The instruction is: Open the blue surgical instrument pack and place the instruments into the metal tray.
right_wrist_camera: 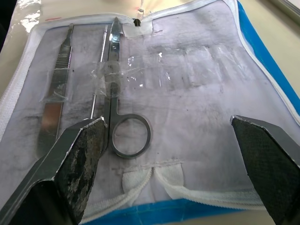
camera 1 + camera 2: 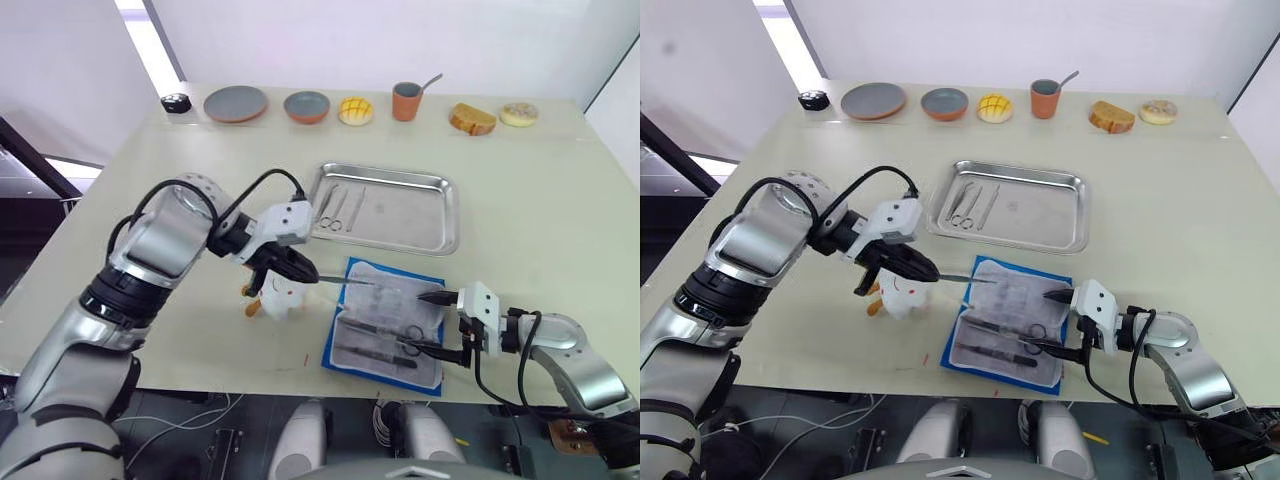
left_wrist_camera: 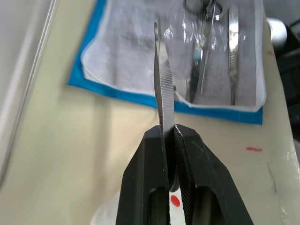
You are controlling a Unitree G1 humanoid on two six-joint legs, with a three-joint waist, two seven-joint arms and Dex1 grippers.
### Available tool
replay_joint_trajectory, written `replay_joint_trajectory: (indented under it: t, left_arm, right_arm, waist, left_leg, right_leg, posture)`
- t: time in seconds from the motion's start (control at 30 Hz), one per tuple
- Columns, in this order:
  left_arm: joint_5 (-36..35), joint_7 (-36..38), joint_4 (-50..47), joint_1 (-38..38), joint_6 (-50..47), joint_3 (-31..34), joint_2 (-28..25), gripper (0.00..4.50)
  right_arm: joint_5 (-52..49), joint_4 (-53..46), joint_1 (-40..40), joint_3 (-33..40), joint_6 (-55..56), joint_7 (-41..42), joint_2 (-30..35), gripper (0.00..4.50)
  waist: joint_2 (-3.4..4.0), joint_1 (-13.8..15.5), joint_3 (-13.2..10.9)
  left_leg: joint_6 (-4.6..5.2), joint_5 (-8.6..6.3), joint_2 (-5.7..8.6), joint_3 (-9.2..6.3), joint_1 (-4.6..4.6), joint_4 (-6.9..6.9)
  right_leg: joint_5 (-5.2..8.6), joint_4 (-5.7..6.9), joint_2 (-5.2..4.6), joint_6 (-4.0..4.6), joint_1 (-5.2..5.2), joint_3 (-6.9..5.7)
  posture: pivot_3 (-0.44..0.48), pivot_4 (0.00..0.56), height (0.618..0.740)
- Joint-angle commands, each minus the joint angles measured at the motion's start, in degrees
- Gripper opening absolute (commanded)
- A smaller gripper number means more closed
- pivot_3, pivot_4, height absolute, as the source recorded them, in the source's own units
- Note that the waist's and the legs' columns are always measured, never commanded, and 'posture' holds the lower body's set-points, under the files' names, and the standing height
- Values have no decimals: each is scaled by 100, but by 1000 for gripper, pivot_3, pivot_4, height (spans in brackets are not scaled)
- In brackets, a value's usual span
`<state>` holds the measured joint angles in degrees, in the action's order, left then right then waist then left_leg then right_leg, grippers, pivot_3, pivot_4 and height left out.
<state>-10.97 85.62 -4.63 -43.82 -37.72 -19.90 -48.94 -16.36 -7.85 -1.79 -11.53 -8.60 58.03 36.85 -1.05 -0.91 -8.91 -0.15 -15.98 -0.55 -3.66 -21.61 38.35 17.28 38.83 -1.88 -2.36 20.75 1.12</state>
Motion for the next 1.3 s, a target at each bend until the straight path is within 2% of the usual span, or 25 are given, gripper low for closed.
replay_joint_trajectory:
  t: [0.03, 0.2, 0.37, 0.57, 0.63, 0.7, 0.87, 1.0, 1.3]
  left_arm:
    - [-306, -1052, -354, 206, -671, 636, 544, 63]
    - [-358, -2502, -383, 249, -1358, 1060, 1539, 63]
    - [-40, -3992, -260, 175, -1439, 1162, 2465, 63]
    - [362, -5929, 436, -618, -2812, 1285, 3936, 63]
    - [516, -6385, 765, -806, -2740, 1317, 4207, 63]
    - [552, -6924, 1126, -957, -2643, 1611, 4608, 63]
    - [492, -7432, 1691, -1128, -2552, 1865, 5041, 63]
    - [460, -8040, 2422, -1309, -2341, 2312, 5475, 63]
    - [492, -8286, 2879, -1303, -2122, 2287, 5529, 63]
  right_arm:
    - [372, 479, 200, -389, -329, 156, 152, 4500]
    - [364, 492, 173, -355, -337, 247, 224, 4500]
    - [351, 490, 152, -324, -360, 324, 305, 4500]
    - [313, 406, 177, -325, -447, 363, 364, 4500]
    - [317, 387, 188, -322, -457, 375, 380, 4500]
    - [305, 333, 218, -311, -482, 377, 404, 4500]
    - [282, 207, 274, -301, -557, 375, 441, 4500]
    - [251, 110, 323, -281, -621, 356, 488, 4500]
    - [231, -37, 413, -255, -720, 360, 521, 4500]
  waist:
    - [-1, 3, 0]
    - [-5, 12, 0]
    - [-7, 25, 2]
    - [-11, 46, 2]
    - [-13, 43, 2]
    - [-11, 33, 2]
    - [-12, 33, 2]
    - [-14, 61, 1]
    - [-14, 51, 1]
  left_leg:
    - [0, 0, 0, 0, -1, 1]
    - [0, 0, 2, -5, -4, 4]
    - [0, 0, 2, -6, -4, 2]
    - [-1, 0, 17, -11, -8, 6]
    - [-1, 0, 20, -11, -7, 6]
    - [-1, 0, 20, -9, -6, 4]
    - [-4, 1, 18, -10, -7, 3]
    - [-5, 2, 20, -12, -9, 4]
    - [-33, 16, 24, -10, -11, -3]
  right_leg:
    - [0, 0, -1, 0, 0, 0]
    - [-1, 0, -5, -1, 0, -3]
    - [-2, -1, -9, -2, 0, -2]
    - [-3, -1, -16, -5, -2, -6]
    - [-3, -1, -15, -5, -2, -6]
    - [-3, -1, -16, -5, -3, -3]
    - [-3, -4, -18, -5, -1, -4]
    - [-3, -7, -26, -7, -2, -8]
    - [-2, -18, -27, -9, -1, -7]
  posture:
    - [0, 150, 740]
    - [0, 150, 740]
    - [0, 150, 740]
    - [0, 150, 740]
    - [0, 150, 740]
    - [0, 150, 740]
    - [0, 150, 740]
    - [0, 150, 740]
    - [0, 150, 740]
